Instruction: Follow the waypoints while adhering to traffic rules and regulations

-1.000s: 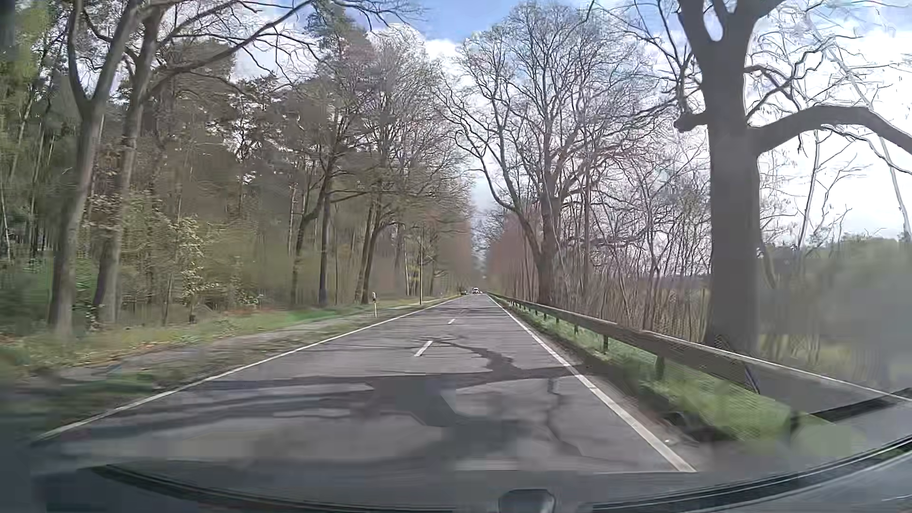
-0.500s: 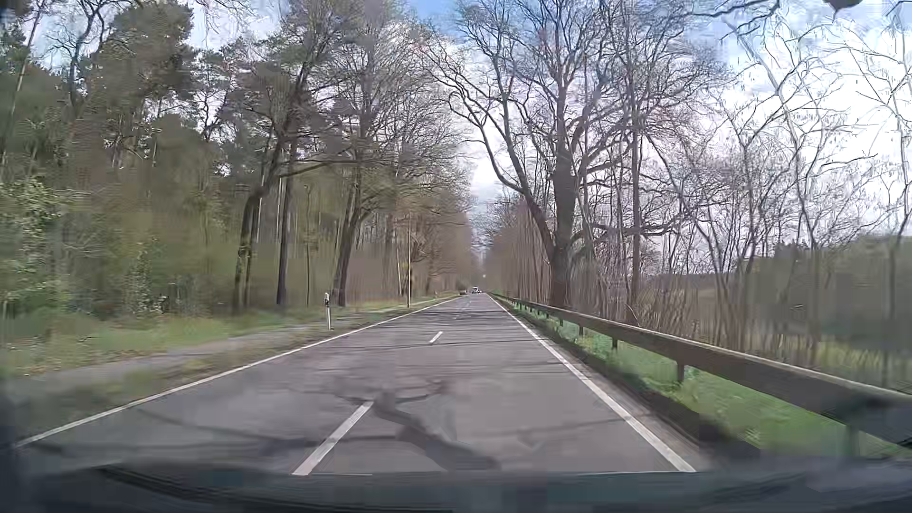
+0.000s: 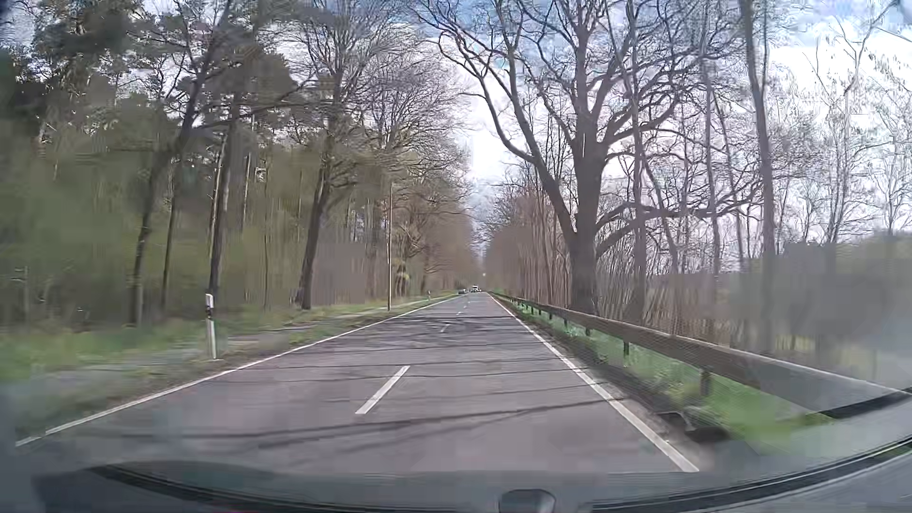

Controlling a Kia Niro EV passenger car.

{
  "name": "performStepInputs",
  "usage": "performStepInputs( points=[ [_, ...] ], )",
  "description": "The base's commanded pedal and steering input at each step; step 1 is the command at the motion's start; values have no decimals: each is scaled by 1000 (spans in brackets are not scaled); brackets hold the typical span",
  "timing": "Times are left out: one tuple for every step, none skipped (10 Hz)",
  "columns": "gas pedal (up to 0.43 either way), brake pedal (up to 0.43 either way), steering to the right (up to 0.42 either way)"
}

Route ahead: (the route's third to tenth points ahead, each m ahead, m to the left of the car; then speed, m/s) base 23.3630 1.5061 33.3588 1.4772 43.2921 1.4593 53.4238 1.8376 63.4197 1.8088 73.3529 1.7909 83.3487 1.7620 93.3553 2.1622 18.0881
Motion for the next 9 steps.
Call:
performStepInputs(
  points=[
    [47,0,1],
    [47,0,1],
    [39,0,1],
    [28,0,2],
    [28,0,2],
    [28,0,2],
    [28,0,2],
    [28,6,2],
    [28,0,2]
  ],
)
